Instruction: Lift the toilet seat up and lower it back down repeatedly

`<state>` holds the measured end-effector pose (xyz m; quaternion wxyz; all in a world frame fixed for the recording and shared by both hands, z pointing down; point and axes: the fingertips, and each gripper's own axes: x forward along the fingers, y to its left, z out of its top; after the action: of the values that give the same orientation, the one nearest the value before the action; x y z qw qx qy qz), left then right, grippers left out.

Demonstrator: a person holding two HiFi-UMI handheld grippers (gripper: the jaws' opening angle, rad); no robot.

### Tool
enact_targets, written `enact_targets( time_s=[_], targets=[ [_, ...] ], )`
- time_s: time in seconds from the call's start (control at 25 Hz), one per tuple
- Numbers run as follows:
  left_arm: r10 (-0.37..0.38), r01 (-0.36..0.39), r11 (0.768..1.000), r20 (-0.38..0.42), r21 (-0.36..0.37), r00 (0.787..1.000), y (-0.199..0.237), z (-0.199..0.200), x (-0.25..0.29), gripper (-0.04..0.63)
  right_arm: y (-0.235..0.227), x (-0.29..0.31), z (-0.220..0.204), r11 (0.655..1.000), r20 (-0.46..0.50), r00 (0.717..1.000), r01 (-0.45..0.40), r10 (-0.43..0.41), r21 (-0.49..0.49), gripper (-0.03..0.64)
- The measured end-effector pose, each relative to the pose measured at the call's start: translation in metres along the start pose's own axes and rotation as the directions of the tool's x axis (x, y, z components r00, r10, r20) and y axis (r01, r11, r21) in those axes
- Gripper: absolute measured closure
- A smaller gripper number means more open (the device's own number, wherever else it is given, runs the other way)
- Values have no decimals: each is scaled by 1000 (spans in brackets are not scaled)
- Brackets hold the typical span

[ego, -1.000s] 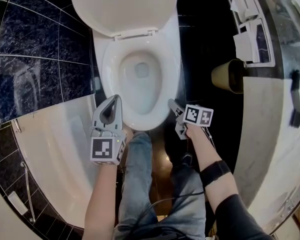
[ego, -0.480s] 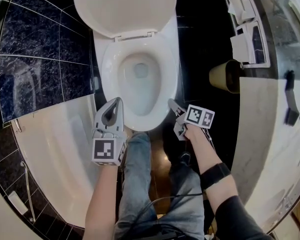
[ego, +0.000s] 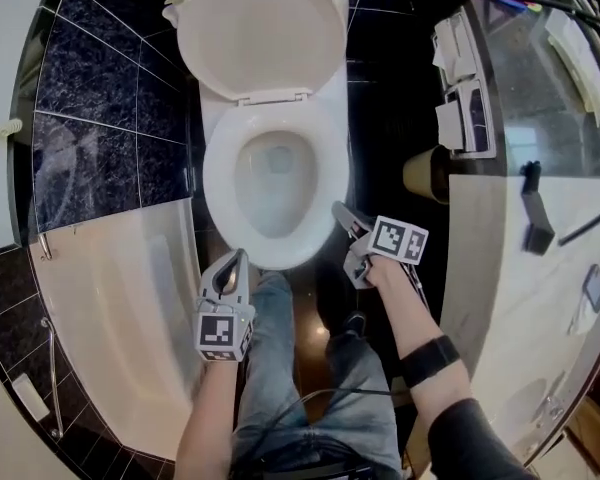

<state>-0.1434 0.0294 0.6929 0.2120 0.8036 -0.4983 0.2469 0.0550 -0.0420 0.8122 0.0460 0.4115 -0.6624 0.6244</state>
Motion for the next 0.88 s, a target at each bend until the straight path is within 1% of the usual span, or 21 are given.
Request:
enact_targets(
  time_s=[0.12,0.2,0.28,0.44,0.52,0.68,0.88],
  targets=[
    [0,-4,999,-70,-52,998,-8,-21,-12,600,22,-9,18,1000,9,1000,-9,9,5,466],
    [2,-13,995,-116,-95,993,-11,-37,-9,600,34,-13,28,1000,13,1000,-10,10,7,465],
    [-2,-16,991,-136,-132,991,-13,-40,0,600,43,-15,36,1000,15,1000,-13,13,10,465],
    [-21,10,992,-86,-129,996,-20,-7,20,600,52,-16,43,1000,4,1000,-14,13,17,463],
    [-17,8,990,-60,-139,998,-19,6,24,600,55,-17,46,1000,9,1000,-20,19,24,463],
    [-9,5,988,-22,-157,1000,-15,27,26,600,64,-19,57,998,33,998,-46,44,51,462],
    [-8,9,985,8,-170,1000,-7,56,33,600,76,-21,71,991,88,995,-61,51,121,462]
  ],
)
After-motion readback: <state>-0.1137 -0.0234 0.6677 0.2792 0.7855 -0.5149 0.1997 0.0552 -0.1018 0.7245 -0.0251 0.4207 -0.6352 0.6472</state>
